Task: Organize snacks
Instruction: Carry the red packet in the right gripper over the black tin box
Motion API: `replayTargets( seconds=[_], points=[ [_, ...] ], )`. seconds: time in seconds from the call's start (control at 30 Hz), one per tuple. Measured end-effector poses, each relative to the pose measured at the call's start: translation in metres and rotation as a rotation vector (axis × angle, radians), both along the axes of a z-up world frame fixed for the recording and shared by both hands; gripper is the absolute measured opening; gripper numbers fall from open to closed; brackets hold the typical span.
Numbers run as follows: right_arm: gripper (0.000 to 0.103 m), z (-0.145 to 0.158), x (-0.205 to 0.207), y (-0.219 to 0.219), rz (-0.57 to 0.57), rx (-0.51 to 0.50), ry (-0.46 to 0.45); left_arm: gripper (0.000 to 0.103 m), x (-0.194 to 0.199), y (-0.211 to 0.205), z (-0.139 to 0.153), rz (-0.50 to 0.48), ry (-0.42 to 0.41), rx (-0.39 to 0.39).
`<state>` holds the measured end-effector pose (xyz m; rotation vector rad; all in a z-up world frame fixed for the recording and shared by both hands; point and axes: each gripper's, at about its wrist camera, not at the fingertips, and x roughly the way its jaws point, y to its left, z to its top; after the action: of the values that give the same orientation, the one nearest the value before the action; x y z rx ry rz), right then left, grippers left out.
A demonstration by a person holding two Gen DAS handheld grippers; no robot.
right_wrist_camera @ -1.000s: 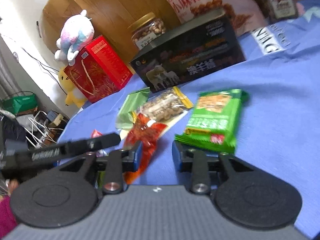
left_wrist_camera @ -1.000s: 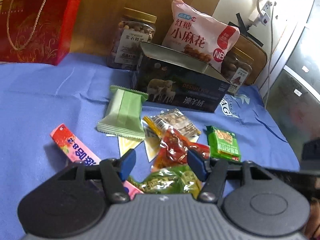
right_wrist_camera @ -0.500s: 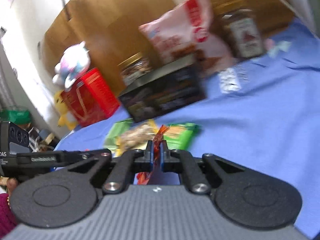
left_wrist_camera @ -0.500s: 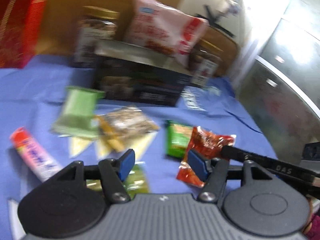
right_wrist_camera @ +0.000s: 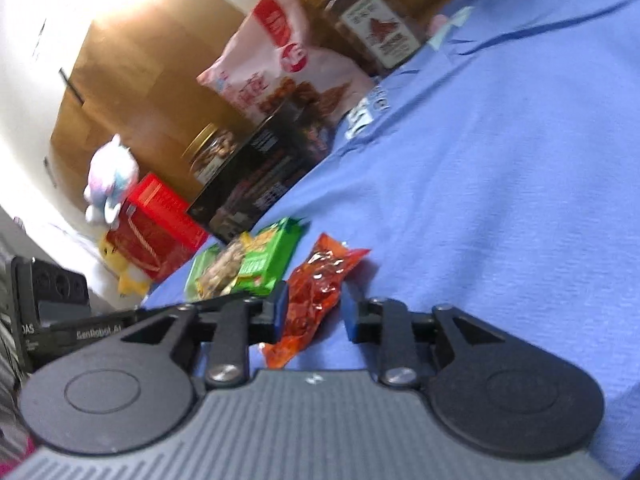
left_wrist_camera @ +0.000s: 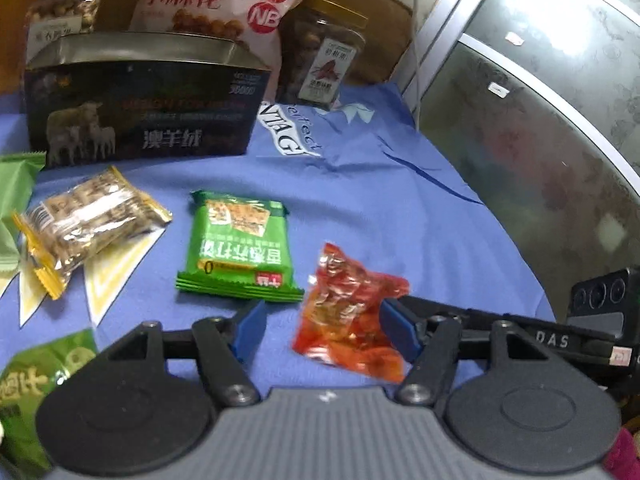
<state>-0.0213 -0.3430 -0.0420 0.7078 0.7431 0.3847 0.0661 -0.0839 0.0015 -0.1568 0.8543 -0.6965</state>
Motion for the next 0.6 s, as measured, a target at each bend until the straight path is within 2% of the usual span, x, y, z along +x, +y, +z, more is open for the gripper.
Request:
replayTargets(
  seconds=[0.07, 0.1, 0.13, 0.27, 0.37, 0.4, 0.47, 0.53, 0.57, 0.6],
  points=[
    [0.025, 0.0, 0.003, 0.01, 0.025, -0.003, -0.006, 0.074, -0.002, -0.002, 0.0, -0.007, -0.011, 0.003],
    [0.014, -0.001, 0.005, 0.013, 0.037, -0.004, 0.004, 0.074, -0.003, -0.001, 0.0, -0.007, -0.014, 0.002],
    [0.012, -0.002, 0.008, 0.016, 0.04, 0.003, 0.012, 0.074, -0.003, 0.001, -0.001, -0.006, -0.014, -0.002],
    [0.008, -0.003, 0.008, 0.005, 0.045, 0.179, 0.012, 0.075, -0.005, 0.018, 0.003, 0.007, 0.016, -0.058],
    [0.007, 0.003, 0.005, -0.004, 0.07, 0.307, -0.001, 0.081, -0.009, 0.038, 0.008, 0.043, -0.013, -0.105],
    [0.007, 0.005, 0.006, -0.005, 0.088, 0.36, -0.008, 0.086, -0.01, 0.045, 0.011, 0.041, -0.019, -0.135],
    [0.007, 0.01, 0.006, -0.008, 0.116, 0.445, -0.023, 0.087, -0.011, 0.057, 0.015, 0.026, -0.008, -0.215],
    [0.007, 0.014, 0.007, -0.008, 0.15, 0.51, -0.037, 0.08, -0.014, 0.065, 0.02, -0.011, 0.003, -0.297],
    [0.007, 0.015, 0.008, -0.007, 0.162, 0.537, -0.041, 0.066, -0.015, 0.066, 0.022, -0.032, 0.004, -0.328],
    [0.007, 0.015, 0.009, -0.005, 0.164, 0.543, -0.04, 0.046, -0.016, 0.066, 0.024, -0.052, 0.008, -0.347]
  ],
)
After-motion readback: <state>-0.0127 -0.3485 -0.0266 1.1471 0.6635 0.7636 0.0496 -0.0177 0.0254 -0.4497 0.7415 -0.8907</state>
